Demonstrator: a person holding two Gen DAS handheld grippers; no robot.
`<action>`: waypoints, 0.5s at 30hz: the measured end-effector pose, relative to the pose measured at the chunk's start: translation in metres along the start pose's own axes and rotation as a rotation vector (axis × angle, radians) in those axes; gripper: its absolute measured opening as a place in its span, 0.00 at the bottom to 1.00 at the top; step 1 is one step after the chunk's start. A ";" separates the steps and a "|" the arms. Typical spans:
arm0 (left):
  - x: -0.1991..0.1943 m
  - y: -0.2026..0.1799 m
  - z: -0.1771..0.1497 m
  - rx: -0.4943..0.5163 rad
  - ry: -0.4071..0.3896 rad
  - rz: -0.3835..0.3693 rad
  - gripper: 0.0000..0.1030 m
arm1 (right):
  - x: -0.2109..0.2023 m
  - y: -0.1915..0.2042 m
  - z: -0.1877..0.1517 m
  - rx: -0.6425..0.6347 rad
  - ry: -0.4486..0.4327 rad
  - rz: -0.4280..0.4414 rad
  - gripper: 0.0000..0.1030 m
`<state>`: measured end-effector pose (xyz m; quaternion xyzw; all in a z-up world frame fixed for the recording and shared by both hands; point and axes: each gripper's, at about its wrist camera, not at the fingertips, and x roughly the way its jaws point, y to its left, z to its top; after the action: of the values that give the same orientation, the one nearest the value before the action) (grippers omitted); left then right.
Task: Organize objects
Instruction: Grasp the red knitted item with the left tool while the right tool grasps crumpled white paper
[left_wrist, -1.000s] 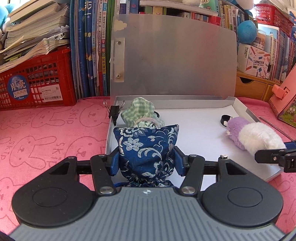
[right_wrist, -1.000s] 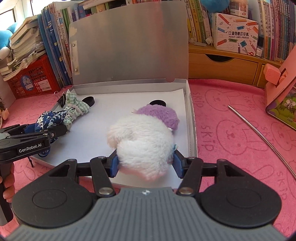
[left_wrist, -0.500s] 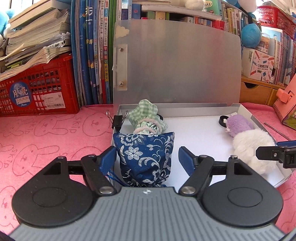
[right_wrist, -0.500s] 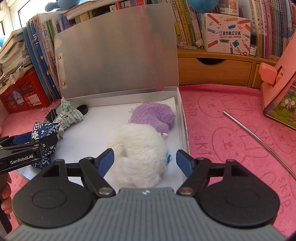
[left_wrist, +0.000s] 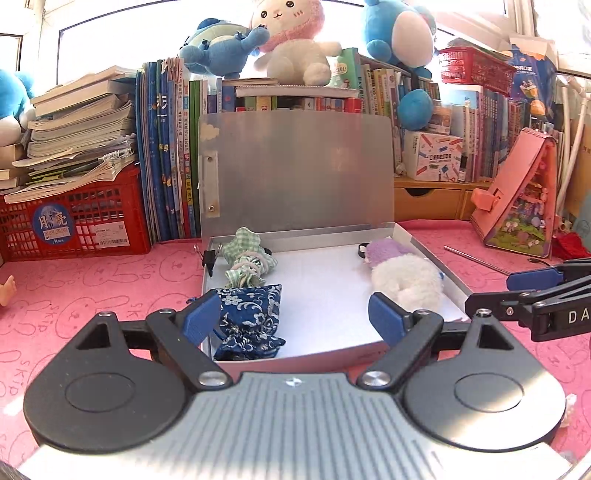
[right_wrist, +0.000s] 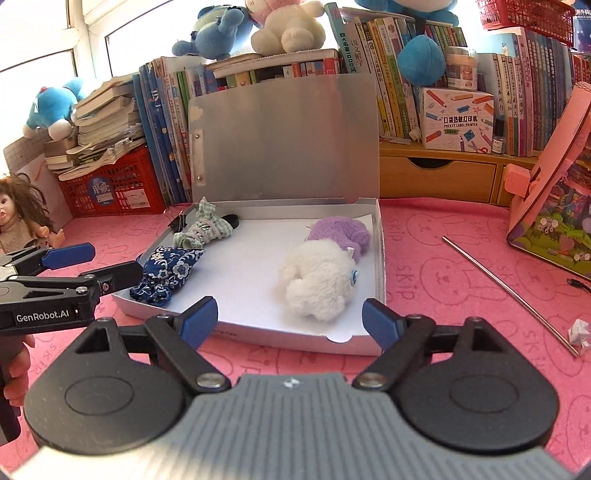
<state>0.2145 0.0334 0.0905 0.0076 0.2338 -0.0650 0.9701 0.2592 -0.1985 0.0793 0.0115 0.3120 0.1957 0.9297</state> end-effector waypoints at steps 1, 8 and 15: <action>-0.008 -0.003 -0.004 0.004 -0.007 -0.011 0.87 | -0.008 0.001 -0.004 -0.002 -0.007 0.008 0.88; -0.065 -0.025 -0.045 0.005 -0.012 -0.087 0.88 | -0.054 0.007 -0.038 -0.006 -0.046 0.035 0.88; -0.102 -0.043 -0.084 0.038 -0.011 -0.121 0.88 | -0.084 0.014 -0.074 -0.028 -0.071 0.007 0.88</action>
<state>0.0814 0.0072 0.0630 0.0113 0.2270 -0.1279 0.9654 0.1500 -0.2245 0.0695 0.0065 0.2761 0.2029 0.9394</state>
